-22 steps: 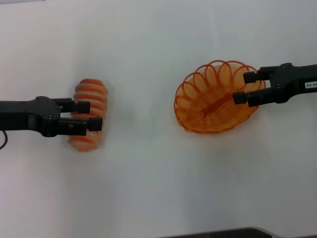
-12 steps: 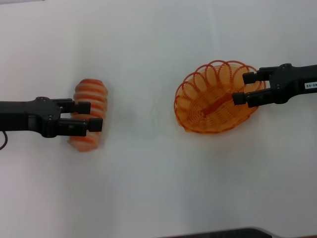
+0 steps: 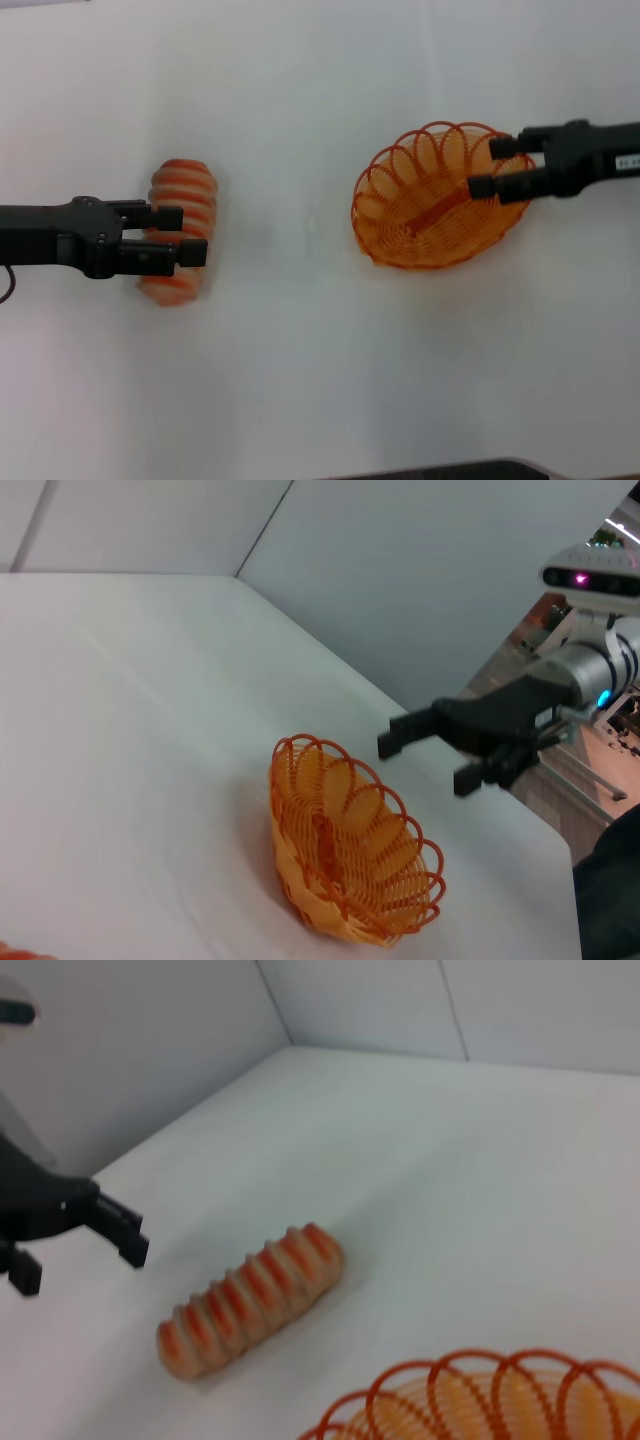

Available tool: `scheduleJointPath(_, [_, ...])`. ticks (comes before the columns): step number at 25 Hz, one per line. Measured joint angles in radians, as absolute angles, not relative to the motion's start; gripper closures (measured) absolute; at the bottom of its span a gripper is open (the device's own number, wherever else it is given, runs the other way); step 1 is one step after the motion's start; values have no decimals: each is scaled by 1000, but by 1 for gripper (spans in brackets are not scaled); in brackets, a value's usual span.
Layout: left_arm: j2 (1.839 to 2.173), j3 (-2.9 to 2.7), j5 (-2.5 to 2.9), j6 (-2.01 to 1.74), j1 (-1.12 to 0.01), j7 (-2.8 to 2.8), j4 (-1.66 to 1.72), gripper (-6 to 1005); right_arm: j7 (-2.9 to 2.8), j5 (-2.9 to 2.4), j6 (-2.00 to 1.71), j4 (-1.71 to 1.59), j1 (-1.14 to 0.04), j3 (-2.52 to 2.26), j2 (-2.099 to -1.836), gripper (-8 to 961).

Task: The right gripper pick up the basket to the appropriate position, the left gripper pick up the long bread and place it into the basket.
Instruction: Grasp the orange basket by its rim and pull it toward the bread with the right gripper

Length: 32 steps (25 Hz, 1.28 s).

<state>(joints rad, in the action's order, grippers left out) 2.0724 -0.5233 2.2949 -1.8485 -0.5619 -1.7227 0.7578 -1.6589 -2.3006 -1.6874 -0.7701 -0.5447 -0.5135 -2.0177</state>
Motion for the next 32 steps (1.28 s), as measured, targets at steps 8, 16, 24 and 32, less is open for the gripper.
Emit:
scheduleJointPath(8, [2072,-525,2295,-1850,-561,-1723,759,158,-1958,-2323,-1682,-789,-648,-540,-1927,26])
scheduleJointPath(16, [2075,-525,2297,-1850,-563,-1716,756,158,-2194,-2619,-1672,-855,-813,-558,-1917,27])
scheduleJointPath(24, [2082,-525,2301,-1849,-557,-1715,753,158,-2268,-2757,-1525,-793,-862,-722,-1945,28])
scheduleJointPath(32, [2084,-525,2304,-1844,-556,-1715,754,159,-2270,-2759,-1452,-676,-869,-765,-1947,28])
